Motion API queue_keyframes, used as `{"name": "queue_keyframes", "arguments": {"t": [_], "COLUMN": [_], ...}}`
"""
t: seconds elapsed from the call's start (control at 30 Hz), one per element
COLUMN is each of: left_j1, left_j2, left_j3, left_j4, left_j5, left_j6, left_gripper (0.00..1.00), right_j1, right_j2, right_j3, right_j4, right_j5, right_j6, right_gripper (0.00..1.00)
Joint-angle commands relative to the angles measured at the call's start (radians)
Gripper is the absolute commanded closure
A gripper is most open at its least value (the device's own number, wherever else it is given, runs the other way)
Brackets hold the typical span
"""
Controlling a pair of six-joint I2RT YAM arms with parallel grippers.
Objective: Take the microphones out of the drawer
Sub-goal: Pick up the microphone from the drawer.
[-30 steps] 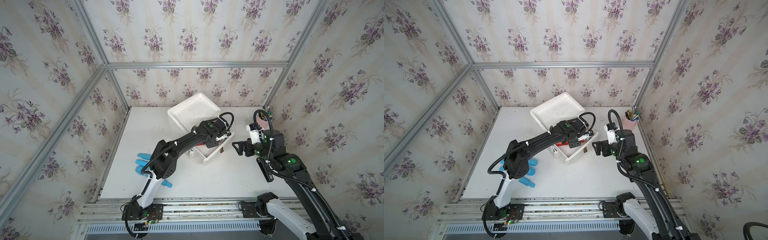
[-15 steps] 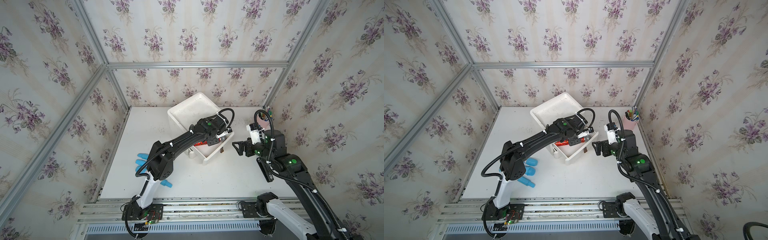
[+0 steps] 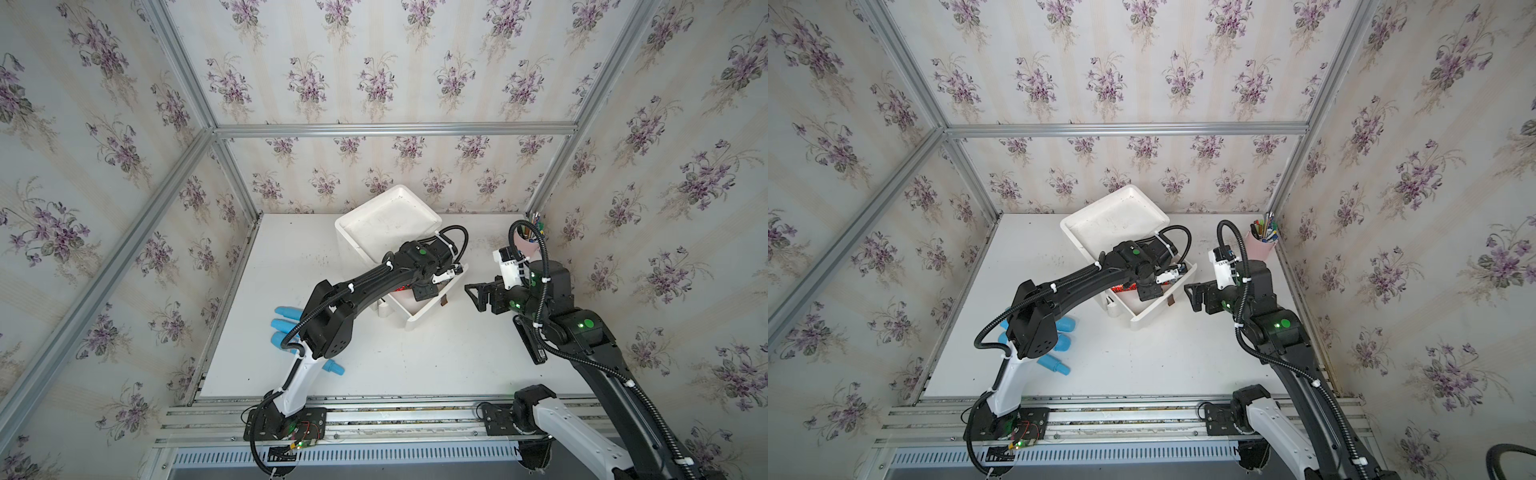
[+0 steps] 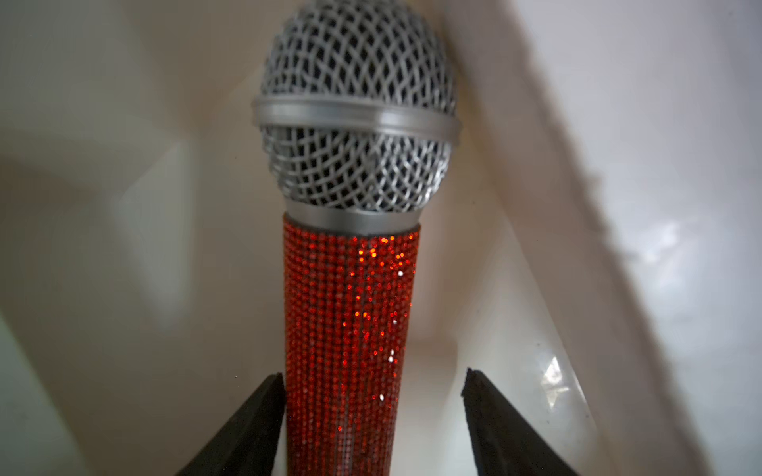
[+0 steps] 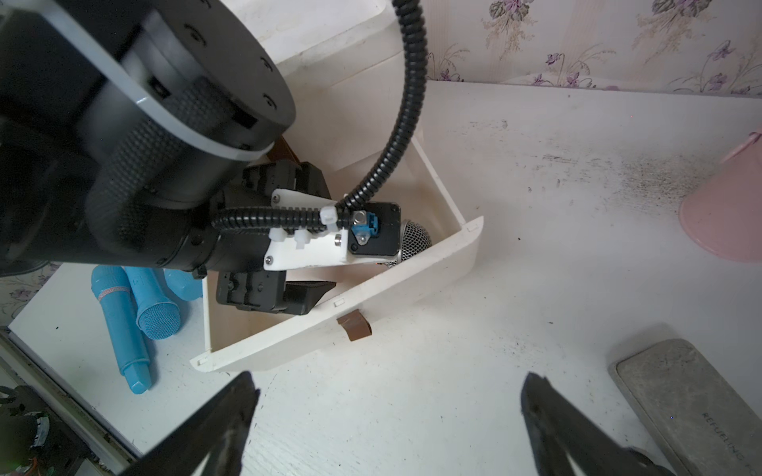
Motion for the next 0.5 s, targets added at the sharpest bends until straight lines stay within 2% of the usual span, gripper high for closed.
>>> {"name": "queue_keyframes", "arguments": {"t": [0.0,0.1,0.17,0.23,0.3,0.47], "left_j1": [0.002,0.002,0.001,0.003,0.003,0.005], "left_j2": [0.025,0.042,0.047,0.049,0.047,0.036], "left_j3": [0.009,0.013,0.012,0.011,0.011,0.013], "left_j4": [-0.014,-0.015,-0.016,-0.018,-0.018,-0.018], "left_j5": [0.0,0.005,0.01,0.012,0.011,0.0], "left_j6": [0.007,0.008,0.008,0.007,0.007,0.013], "left_gripper": [0.3,0.34,0.4,0.51,0.58,0.67], "right_j1": [-0.001,-0.001,-0.001,-0.001,-0.001,-0.001], "right_j2": [-0.002,-0.004,-0.004,-0.004,-0.004,-0.001], "right_j3": [0.003,0.004,0.004,0.004,0.003,-0.001], "right_j4": [0.021,0.016,0.013,0.012,0.015,0.021], "right_j5": [-0.006,-0.005,-0.003,-0.003,-0.003,-0.009], "right_j6": [-0.005,-0.006,-0.006,-0.007,-0.006,-0.006], "right_gripper": [0.02,0.02,0.02,0.02,0.02,0.02]}}
